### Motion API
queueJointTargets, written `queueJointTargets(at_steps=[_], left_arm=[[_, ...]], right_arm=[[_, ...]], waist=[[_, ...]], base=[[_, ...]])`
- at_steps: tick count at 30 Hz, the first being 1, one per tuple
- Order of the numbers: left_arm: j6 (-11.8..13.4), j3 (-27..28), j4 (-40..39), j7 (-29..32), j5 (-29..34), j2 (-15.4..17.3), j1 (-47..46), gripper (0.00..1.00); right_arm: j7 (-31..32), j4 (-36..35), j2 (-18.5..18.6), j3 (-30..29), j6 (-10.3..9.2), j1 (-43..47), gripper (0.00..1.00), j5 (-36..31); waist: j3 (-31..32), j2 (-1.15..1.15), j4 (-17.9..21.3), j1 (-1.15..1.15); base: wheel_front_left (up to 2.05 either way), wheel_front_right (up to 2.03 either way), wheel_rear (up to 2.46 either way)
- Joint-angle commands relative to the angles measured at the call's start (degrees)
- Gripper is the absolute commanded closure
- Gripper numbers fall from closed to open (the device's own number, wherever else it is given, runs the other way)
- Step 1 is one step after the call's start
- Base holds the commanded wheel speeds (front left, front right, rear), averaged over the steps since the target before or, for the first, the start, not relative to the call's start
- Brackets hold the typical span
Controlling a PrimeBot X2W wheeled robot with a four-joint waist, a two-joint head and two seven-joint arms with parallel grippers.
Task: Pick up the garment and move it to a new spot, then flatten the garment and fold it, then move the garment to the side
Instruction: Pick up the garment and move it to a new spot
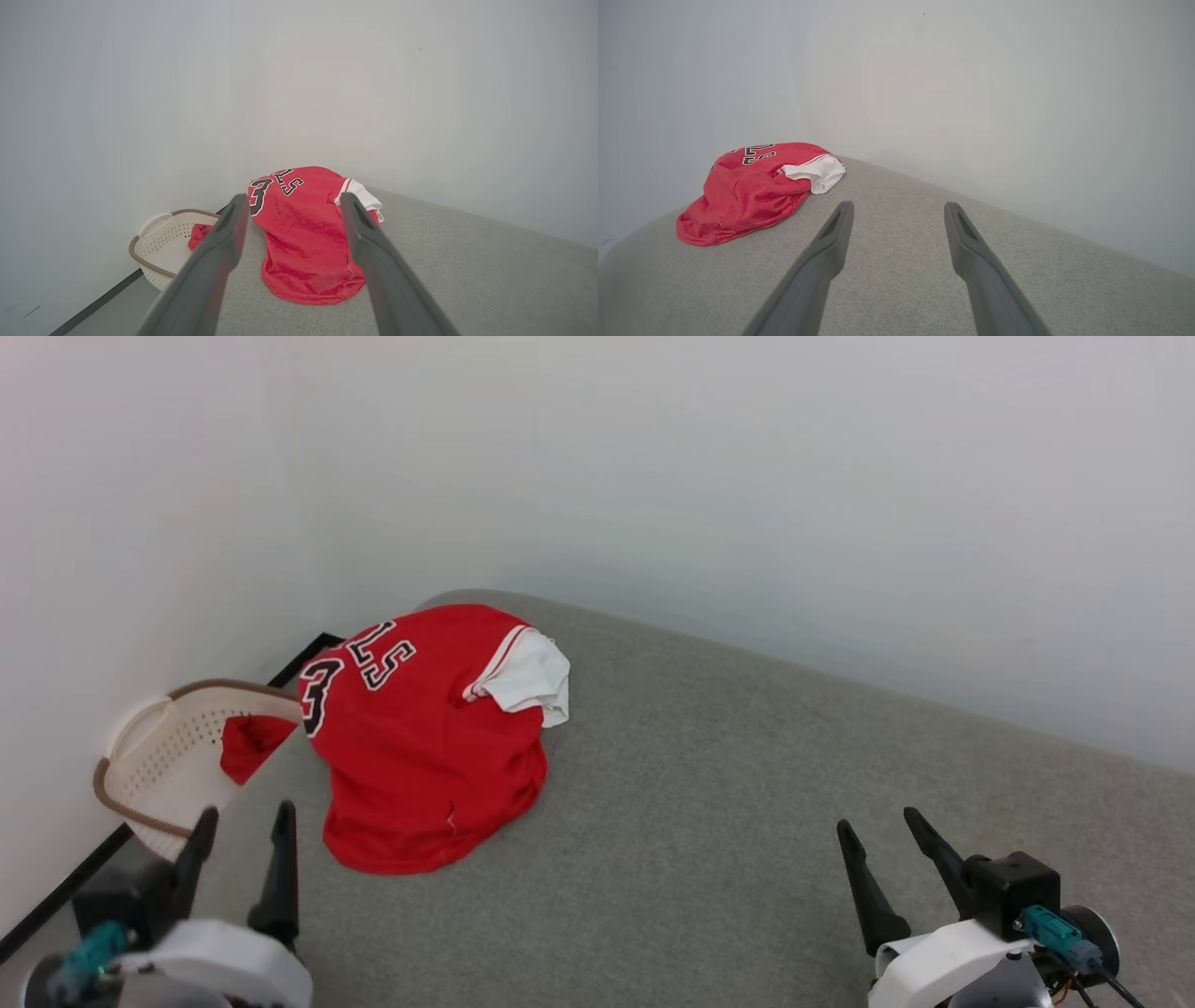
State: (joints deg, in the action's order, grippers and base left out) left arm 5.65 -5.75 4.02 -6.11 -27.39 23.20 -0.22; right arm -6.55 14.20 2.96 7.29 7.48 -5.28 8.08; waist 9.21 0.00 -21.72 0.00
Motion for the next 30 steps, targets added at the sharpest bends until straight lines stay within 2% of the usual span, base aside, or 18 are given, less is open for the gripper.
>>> queueJointTargets(at_steps=[1, 9, 14, 20, 30], left_arm=[[-0.3, 0.2, -0.3, 0.4, -0.6, 0.1, -1.2, 0.0], [-3.7, 0.8, 1.2, 9.5, -6.5, 2.4, -10.4, 0.0], [-5.7, 2.2, 4.6, 15.9, -10.9, 4.4, -18.6, 0.0], [-6.8, 3.0, 11.5, 24.4, -15.8, 6.6, -28.9, 0.0], [-7.9, 0.3, 25.4, 38.4, -18.5, 9.4, -41.6, 0.0]], right_arm=[[0.0, -0.1, -0.1, -0.3, 0.02, -0.3, 0.0, -0.8], [2.3, -2.6, 0.0, -1.0, 0.02, -1.6, 0.0, -3.1], [4.2, -6.1, 1.7, -1.3, 0.02, -4.3, 0.0, -4.5], [6.2, -10.6, 3.5, -1.9, 0.01, -7.6, 0.0, -5.2], [8.8, -16.5, 5.6, -1.4, 0.01, -12.3, 0.0, -5.8]], waist=[[-0.9, 0.0, -0.1, 0.0], [-6.0, 0.0, 2.7, 0.0], [-13.4, 0.0, 5.8, 0.0], [-21.8, 0.0, 8.9, 0.0], [-32.9, 0.0, 12.8, 0.0]], base=[[0.0, 0.0, 0.0], [0.0, 0.0, 0.0], [0.0, 0.0, 0.0], [0.0, 0.0, 0.0], [0.0, 0.0, 0.0]])
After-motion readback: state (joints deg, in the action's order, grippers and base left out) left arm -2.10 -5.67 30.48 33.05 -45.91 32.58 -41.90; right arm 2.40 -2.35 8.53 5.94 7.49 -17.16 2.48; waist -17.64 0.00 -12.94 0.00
